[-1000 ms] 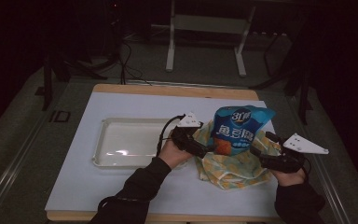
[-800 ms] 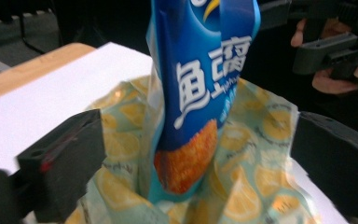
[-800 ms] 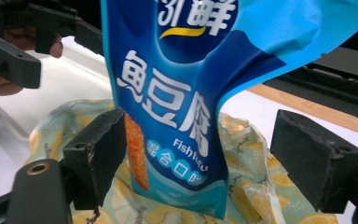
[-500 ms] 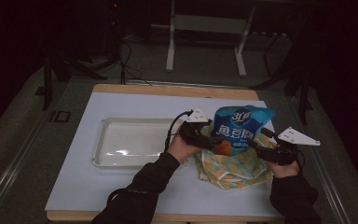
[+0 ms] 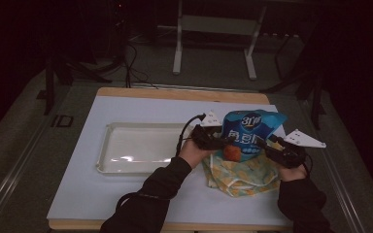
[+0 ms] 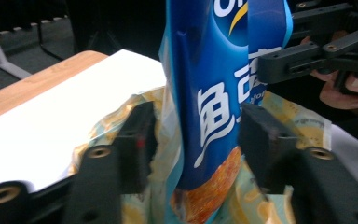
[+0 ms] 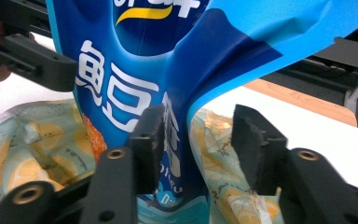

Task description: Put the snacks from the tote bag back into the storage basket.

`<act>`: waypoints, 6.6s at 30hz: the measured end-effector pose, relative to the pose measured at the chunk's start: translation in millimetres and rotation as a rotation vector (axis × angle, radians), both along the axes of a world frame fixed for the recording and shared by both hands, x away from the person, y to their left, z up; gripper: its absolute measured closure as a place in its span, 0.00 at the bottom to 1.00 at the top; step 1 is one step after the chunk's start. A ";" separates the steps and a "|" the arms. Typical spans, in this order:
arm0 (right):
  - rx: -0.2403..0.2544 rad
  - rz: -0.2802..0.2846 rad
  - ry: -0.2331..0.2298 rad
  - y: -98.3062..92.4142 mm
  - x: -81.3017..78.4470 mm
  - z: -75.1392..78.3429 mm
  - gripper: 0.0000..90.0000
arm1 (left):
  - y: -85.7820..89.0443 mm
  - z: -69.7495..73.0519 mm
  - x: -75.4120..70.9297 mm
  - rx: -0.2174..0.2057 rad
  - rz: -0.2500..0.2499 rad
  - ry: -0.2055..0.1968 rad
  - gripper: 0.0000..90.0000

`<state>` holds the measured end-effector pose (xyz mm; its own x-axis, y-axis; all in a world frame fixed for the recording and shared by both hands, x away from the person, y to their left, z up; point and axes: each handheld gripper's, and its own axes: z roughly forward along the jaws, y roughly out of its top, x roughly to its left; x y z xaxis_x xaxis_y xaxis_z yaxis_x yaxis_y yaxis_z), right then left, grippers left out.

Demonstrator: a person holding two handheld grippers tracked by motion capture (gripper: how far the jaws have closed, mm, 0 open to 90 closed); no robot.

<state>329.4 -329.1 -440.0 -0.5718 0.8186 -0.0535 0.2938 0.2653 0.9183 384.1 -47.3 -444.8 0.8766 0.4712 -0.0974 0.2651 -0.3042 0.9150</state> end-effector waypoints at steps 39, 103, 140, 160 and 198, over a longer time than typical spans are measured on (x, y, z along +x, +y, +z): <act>-0.033 0.013 0.008 15.3 -2.1 4.6 0.98 | -12.3 7.2 -6.4 -0.003 0.074 0.018 0.97; -0.031 0.142 -0.154 100.8 -3.3 113.2 0.99 | 83.7 120.5 -33.7 -0.042 0.179 -0.073 0.97; -0.027 0.286 -0.176 190.1 5.1 123.0 0.99 | 174.4 130.8 -61.4 -0.042 0.315 -0.074 0.98; -0.040 0.337 -0.105 239.3 4.3 75.3 0.99 | 221.3 77.4 -67.8 -0.051 0.338 0.019 0.97; -0.047 0.330 -0.005 224.6 15.7 2.4 0.99 | 211.6 0.8 -52.8 -0.047 0.296 0.088 0.96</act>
